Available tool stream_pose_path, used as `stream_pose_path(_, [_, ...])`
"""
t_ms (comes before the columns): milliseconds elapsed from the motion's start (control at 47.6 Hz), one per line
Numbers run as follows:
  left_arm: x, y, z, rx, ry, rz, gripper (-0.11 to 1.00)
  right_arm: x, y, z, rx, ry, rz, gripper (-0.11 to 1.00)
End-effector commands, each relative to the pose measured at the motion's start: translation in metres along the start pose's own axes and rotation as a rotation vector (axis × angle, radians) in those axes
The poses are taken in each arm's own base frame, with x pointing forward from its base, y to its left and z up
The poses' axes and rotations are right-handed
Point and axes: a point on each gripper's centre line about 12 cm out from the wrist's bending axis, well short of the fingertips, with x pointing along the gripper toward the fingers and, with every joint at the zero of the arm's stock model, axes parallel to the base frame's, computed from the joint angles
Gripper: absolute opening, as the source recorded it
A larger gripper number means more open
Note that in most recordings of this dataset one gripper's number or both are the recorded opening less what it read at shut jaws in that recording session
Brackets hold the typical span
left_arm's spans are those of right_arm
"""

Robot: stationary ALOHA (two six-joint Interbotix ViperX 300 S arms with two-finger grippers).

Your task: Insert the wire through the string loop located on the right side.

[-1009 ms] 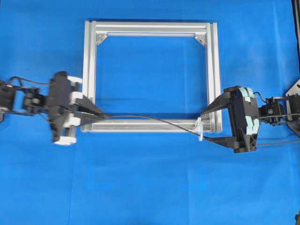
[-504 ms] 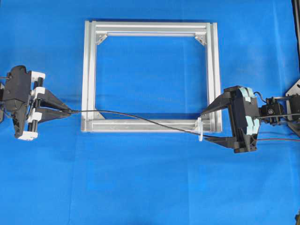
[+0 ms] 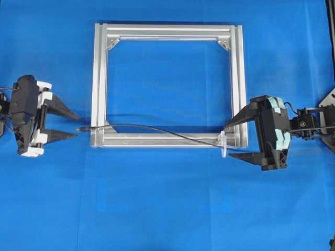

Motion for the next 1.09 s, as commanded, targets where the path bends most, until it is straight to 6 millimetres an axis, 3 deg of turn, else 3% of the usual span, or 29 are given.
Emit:
stream_pose_path(0, [0.001, -0.001, 0.003, -0.004, 0.000, -0.001, 0.69, -0.002, 0.002, 0.008, -0.002, -0.030, 0.008, 0.94])
stream_pose_path(105, [0.002, -0.001, 0.004, -0.004, 0.003, -0.001, 0.89, -0.003, 0.002, 0.009, -0.001, -0.033, 0.007, 0.94])
stream_pose_path(378, [-0.001, -0.002, 0.011, -0.007, -0.028, -0.006, 0.85, -0.007, 0.003, 0.014, -0.011, -0.040, 0.012, 0.94])
stream_pose_path(609, [-0.015, -0.008, 0.048, 0.017, -0.148, -0.029, 0.85, -0.022, 0.005, 0.031, -0.012, -0.080, 0.026, 0.94])
stream_pose_path(777, [-0.025, -0.011, 0.062, 0.035, -0.178, -0.039, 0.85, -0.040, 0.006, 0.046, -0.008, -0.134, 0.037, 0.94])
stream_pose_path(1072, [-0.030, -0.009, 0.066, 0.035, -0.202, -0.033, 0.85, -0.051, 0.005, 0.050, -0.009, -0.150, 0.036, 0.94])
